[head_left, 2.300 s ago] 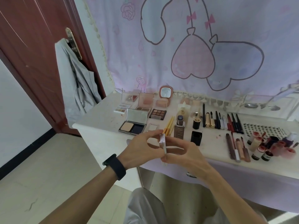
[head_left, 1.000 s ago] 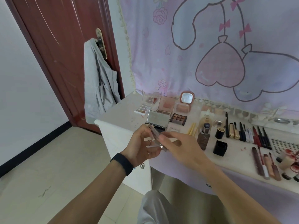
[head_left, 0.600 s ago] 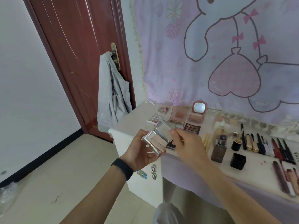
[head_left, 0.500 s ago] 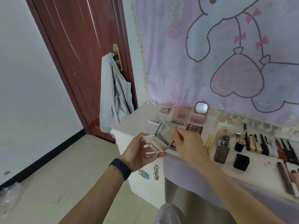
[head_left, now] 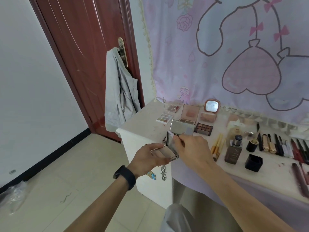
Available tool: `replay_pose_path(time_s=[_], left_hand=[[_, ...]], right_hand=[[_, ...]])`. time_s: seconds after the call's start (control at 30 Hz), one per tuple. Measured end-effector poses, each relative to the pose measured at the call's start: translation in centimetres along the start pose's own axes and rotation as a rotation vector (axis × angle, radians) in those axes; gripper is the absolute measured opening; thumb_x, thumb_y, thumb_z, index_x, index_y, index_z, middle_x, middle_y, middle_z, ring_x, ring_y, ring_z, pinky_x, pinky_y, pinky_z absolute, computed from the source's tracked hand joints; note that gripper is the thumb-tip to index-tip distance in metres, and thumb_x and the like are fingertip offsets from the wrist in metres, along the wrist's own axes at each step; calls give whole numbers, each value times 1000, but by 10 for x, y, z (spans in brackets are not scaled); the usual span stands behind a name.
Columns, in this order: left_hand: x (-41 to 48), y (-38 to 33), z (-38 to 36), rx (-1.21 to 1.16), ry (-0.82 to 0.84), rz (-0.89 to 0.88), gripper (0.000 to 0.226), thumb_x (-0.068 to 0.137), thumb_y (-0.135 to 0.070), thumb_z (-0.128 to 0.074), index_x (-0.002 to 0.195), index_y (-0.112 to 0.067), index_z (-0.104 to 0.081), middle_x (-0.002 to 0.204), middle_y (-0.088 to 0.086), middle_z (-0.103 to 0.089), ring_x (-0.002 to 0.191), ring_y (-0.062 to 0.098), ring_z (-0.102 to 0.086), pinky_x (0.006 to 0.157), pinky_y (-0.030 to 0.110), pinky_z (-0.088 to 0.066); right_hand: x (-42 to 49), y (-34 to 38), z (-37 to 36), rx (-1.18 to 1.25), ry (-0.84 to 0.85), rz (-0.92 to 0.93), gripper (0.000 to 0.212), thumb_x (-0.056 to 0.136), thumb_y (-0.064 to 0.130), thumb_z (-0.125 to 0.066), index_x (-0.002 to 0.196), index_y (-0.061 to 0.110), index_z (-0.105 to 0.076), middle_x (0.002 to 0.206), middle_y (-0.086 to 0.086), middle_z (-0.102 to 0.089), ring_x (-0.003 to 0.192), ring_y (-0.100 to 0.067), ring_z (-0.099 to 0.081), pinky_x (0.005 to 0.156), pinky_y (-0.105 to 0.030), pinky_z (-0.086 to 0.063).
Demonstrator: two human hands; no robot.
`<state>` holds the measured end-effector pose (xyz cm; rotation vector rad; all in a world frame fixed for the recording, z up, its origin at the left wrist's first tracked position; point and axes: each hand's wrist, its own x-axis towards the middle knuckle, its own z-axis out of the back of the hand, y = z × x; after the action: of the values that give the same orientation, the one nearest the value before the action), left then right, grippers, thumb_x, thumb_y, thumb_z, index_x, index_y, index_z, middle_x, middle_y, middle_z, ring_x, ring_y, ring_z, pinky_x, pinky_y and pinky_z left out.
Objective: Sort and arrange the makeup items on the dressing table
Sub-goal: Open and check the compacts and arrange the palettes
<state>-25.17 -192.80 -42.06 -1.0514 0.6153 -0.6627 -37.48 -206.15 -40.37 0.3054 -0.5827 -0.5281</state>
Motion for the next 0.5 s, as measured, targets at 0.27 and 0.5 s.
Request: replay_pose_path(time_s=[0.27,0.5], left_hand=[[1,7,1,-74,-5,-35,51,70,-16,-90,113,-31,-67,116,1,-70,98,21,-70,79,23,-56],[2,12,1,-29,-90,-29,57,65,-25,-93,114,-26,-64,114,-2,-66,97,25,-68,83,29,-58]], right_hand=[[-2,-7,-2,-11,-58,5,38,105,36,-47,89,16,-75,64,-4,-66,54,-22,-44,55,-33,-33],[1,-4,-5,10,-51,-33,41,105,37,-46,87,13,-74,65,-6,-66,55,-23,-45,56,-32,-34]])
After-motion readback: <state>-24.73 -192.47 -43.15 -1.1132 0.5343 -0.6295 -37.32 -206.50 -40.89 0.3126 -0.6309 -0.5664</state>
